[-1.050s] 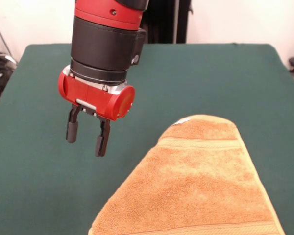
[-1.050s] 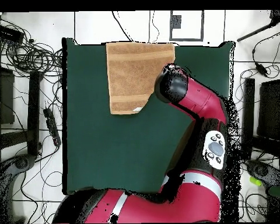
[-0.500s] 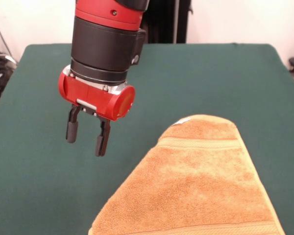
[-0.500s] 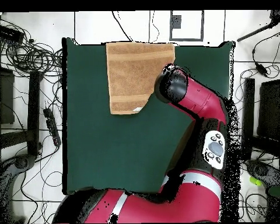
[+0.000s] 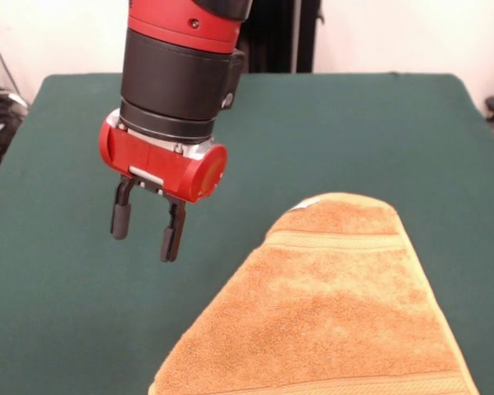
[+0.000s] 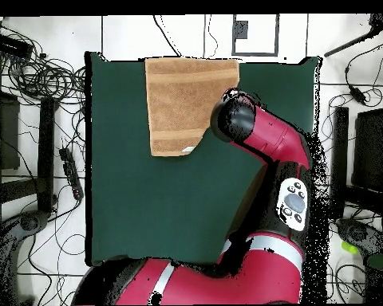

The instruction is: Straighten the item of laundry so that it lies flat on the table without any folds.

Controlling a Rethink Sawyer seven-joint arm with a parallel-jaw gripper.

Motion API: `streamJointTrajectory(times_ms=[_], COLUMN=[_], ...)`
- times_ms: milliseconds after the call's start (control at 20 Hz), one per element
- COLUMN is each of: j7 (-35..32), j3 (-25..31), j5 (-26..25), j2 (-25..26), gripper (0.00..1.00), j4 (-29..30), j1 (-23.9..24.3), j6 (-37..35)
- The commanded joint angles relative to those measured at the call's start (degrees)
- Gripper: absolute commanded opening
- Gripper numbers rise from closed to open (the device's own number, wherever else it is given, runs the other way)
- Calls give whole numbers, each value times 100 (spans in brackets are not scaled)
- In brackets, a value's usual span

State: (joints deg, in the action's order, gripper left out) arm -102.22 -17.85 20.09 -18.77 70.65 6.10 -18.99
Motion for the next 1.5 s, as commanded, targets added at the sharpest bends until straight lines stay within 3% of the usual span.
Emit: streamJointTrajectory(times_ms=[50, 150, 400, 1150, 1300, 1500], j7=[-977, -1302, -2179, -2853, -2777, -2526], j3=[687, 579, -328, -1355, -1237, -780], j5=[36, 261, 683, 1134, 1093, 994], j2=[338, 446, 1072, 2203, 2039, 1282], gripper=[100, 100, 100, 100, 100, 100], j4=[160, -15, -902, -1700, -1529, -677], j1=[-125, -210, -707, -1177, -1205, -1213], j6=[-36, -133, -902, -1050, -1142, -940])
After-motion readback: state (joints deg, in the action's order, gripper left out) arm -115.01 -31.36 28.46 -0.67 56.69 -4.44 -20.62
